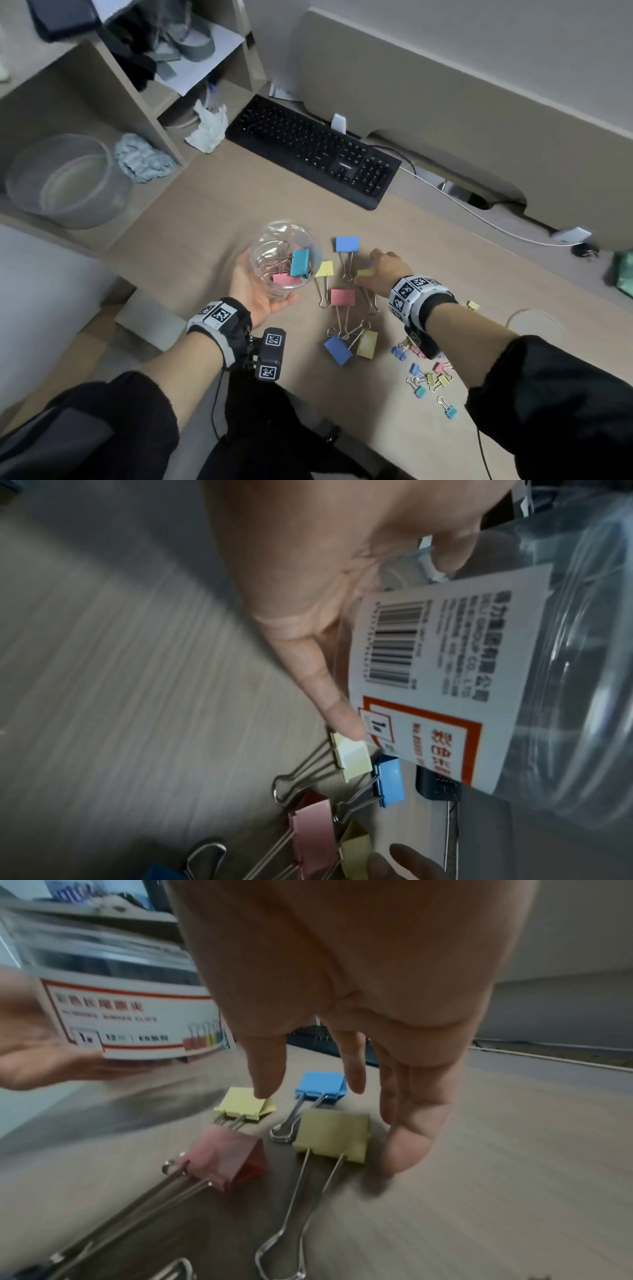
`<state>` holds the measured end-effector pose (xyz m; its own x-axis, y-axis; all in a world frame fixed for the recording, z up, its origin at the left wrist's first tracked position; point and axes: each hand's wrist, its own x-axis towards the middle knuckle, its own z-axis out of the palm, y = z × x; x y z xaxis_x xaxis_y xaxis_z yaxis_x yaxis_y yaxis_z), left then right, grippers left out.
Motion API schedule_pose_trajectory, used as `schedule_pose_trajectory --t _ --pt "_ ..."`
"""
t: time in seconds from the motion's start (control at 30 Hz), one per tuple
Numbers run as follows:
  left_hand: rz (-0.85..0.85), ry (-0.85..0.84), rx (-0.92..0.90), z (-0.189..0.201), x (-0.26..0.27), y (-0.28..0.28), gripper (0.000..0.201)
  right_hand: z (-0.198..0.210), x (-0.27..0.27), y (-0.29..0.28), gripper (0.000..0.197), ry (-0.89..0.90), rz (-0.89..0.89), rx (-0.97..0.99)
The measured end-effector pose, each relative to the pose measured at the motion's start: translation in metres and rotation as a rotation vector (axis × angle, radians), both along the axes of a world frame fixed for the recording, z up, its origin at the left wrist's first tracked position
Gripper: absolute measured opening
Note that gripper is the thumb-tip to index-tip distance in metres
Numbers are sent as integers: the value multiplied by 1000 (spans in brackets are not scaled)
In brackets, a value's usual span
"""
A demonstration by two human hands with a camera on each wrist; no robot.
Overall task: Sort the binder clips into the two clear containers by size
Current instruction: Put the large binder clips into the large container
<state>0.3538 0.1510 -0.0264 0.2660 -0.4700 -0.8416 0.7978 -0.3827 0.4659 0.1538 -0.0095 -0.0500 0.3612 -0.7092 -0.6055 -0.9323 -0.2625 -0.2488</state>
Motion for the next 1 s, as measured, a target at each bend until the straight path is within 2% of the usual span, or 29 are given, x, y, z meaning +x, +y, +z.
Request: schedule_pose_trajectory --t 0.2,0.27,0.4,0.5,0.67,0.83,1.0 --pt "28 10 47 -10 11 12 78 -26 18 8 63 25 2 -65" --pt "37 13 44 -16 12 14 76 -27 20 8 56 14 -18 -55" --pt "43 25 40 -23 14 14 72 -19 24 -9 42 -112 -141 -79" --pt "56 27 42 -23 18 12 73 -12 36 -24 36 -185 -129 -143" --pt "77 9 44 -20 23 10 71 -15 66 -32 39 -154 -20 -164" --pt "83 -2 48 -21 29 15 73 -30 83 -25 40 45 94 -113" --pt "81 -12 54 -27 33 17 75 -40 82 -23 34 20 99 -152"
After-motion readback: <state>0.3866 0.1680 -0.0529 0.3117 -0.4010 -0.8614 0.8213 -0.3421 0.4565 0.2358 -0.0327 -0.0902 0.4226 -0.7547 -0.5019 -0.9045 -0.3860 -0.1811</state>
